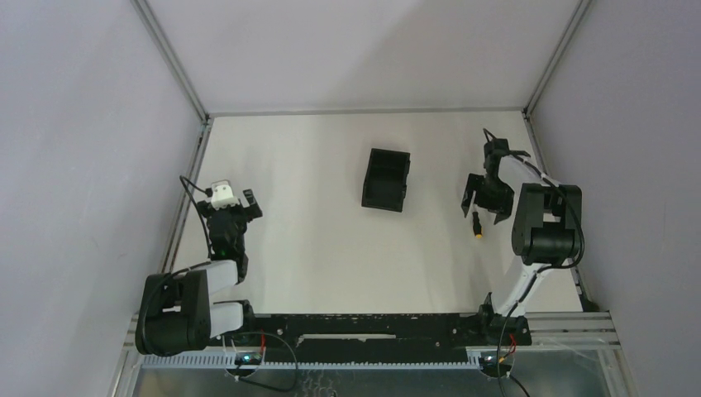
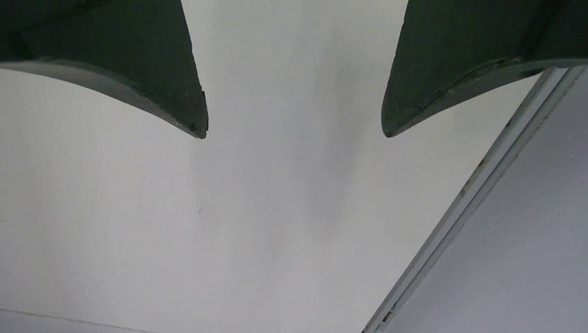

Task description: Put the screwdriver in the bin

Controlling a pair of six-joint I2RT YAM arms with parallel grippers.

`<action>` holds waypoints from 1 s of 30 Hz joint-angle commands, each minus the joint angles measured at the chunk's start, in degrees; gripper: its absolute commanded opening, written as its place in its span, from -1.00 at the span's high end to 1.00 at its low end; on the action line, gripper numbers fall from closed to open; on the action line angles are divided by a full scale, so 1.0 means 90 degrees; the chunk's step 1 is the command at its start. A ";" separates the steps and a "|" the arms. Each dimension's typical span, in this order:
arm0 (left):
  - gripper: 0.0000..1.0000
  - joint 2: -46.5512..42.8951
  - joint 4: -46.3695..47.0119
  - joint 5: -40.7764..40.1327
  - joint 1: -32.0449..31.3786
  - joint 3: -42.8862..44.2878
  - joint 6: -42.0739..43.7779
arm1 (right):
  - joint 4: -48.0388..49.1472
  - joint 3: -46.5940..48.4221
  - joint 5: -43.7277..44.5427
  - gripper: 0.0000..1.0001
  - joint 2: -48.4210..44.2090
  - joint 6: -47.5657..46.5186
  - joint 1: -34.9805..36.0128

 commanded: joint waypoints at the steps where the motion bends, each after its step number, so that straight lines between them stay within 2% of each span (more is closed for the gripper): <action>1: -1.00 0.0013 0.0255 -0.0028 -0.0028 0.0340 0.0088 | 0.0773 -0.0347 -0.0331 -0.74 0.0182 -0.0015 -0.0091; 3: -1.00 0.0012 0.0255 -0.0019 -0.0027 0.0346 0.0093 | 0.0894 -0.0366 -0.0312 -0.60 0.0398 -0.0027 -0.0098; 6: -1.00 0.0013 0.0256 -0.0024 -0.0028 0.0346 0.0089 | 0.1024 -0.0362 -0.0203 -0.28 0.0559 -0.0067 -0.0101; 7: -1.00 0.0007 0.0255 -0.0022 -0.0026 0.0343 0.0089 | 0.1042 -0.0365 -0.0122 -0.12 0.0582 -0.0089 -0.0101; 10: -1.00 0.0011 0.0255 -0.0025 -0.0028 0.0343 0.0088 | 0.0977 -0.0268 0.0024 0.60 0.0515 -0.0113 -0.0101; 11: -1.00 0.0013 0.0255 -0.0022 -0.0028 0.0342 0.0088 | 0.0857 -0.0147 0.0035 0.92 0.0461 -0.0114 -0.0101; 12: -1.00 0.0013 0.0255 -0.0027 -0.0028 0.0349 0.0088 | 0.0705 0.0019 0.0052 1.00 0.0387 -0.0106 -0.0092; 16: -1.00 0.0013 0.0255 -0.0028 -0.0029 0.0346 0.0093 | -0.0306 0.1084 0.0148 1.00 -0.0098 -0.0027 -0.0062; 21: -1.00 0.0009 0.0255 -0.0019 -0.0028 0.0343 0.0093 | -0.1700 0.2914 0.0179 1.00 -0.0227 0.0194 0.0004; 25: -1.00 0.0013 0.0255 -0.0022 -0.0033 0.0337 0.0088 | -0.1926 0.3463 0.0345 1.00 -0.0383 0.0315 0.0187; 30: -1.00 0.0012 0.0255 -0.0024 -0.0026 0.0341 0.0089 | -0.1981 0.3645 0.0226 1.00 -0.0266 0.0638 0.0523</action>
